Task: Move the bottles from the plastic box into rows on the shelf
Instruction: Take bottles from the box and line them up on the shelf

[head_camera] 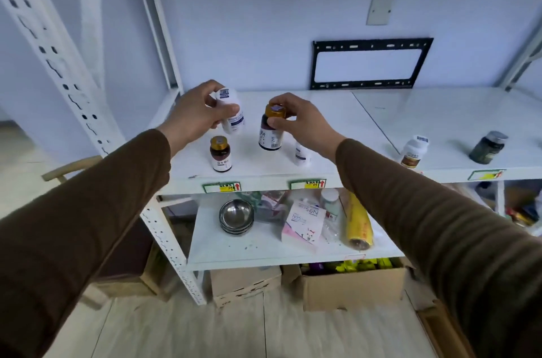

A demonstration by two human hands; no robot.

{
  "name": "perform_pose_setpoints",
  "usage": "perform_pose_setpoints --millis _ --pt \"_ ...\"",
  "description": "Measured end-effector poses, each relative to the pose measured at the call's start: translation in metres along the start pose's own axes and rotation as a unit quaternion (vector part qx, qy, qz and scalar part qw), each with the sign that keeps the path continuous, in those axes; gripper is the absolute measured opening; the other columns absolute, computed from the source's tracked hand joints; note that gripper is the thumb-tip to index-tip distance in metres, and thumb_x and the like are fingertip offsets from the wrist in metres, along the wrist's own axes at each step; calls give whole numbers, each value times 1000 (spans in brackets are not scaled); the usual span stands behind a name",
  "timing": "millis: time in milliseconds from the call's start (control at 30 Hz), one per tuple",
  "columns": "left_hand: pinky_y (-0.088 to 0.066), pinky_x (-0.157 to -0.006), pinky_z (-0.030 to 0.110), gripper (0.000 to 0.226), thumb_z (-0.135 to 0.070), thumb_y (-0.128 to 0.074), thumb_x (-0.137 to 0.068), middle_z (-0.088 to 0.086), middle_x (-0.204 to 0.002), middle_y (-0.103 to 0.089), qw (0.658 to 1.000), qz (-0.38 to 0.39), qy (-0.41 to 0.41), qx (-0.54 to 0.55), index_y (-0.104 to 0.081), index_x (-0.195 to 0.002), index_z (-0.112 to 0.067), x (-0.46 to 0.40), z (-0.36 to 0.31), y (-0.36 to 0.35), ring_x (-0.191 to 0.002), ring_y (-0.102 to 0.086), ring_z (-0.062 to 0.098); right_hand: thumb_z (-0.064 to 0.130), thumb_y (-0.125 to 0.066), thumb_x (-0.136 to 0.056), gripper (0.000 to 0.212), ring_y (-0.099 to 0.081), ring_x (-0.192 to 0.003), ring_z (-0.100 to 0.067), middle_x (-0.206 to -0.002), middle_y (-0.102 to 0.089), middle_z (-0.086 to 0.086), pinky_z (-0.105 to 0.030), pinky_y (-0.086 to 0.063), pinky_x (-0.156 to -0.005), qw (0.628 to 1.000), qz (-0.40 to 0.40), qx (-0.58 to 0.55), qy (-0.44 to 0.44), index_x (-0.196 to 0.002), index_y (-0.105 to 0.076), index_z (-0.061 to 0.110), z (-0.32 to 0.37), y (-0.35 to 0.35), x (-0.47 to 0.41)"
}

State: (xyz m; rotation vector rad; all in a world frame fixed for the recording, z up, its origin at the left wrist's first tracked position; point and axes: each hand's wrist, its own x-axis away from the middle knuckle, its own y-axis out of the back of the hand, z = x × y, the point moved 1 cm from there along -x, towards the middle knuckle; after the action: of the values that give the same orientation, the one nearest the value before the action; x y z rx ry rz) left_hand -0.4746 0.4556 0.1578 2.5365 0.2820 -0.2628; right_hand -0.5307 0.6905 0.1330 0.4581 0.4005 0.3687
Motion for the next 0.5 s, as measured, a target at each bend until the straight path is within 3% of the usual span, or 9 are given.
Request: perform_pose_setpoints --millis 100,233,367,500 --pt "-50 -71 32 28 -42 -73 -82 -3 -92 -68 1000 -15 8 -21 -61 -105 -32 -27 24 14 -82 -63 18 19 -73 -83 32 -61 -96 -16 -105 -67 4 -29 -48 -89 1000 15 17 8 -114 -63 17 -9 -23 -40" --pt "-45 -70 30 27 -39 -73 -84 0 -98 -69 997 -40 30 -54 -60 -104 -27 -58 57 23 -87 -63 20 17 -74 -82 35 -59 -95 -14 -107 -65 3 -25 -46 -85 998 52 31 10 -115 -62 17 -30 -57 -87" --pt "-49 -85 38 30 -31 -74 -84 4 -106 -69 996 -54 52 -57 -60 -108 -21 -75 84 30 -98 -64 25 19 -74 -81 36 -56 -94 -14 -105 -63 4 -19 -41 -76 995 88 43 -2 -114 -61 19 -46 -87 -115" --pt "-44 -77 29 31 -30 -74 -85 4 -108 -68 994 -58 68 -62 -59 -110 -19 -87 105 37 -98 -64 23 19 -75 -80 36 -57 -94 -15 -104 -63 4 -19 -40 -73 991 123 57 -13 -113 -61 20 -55 -113 -130"
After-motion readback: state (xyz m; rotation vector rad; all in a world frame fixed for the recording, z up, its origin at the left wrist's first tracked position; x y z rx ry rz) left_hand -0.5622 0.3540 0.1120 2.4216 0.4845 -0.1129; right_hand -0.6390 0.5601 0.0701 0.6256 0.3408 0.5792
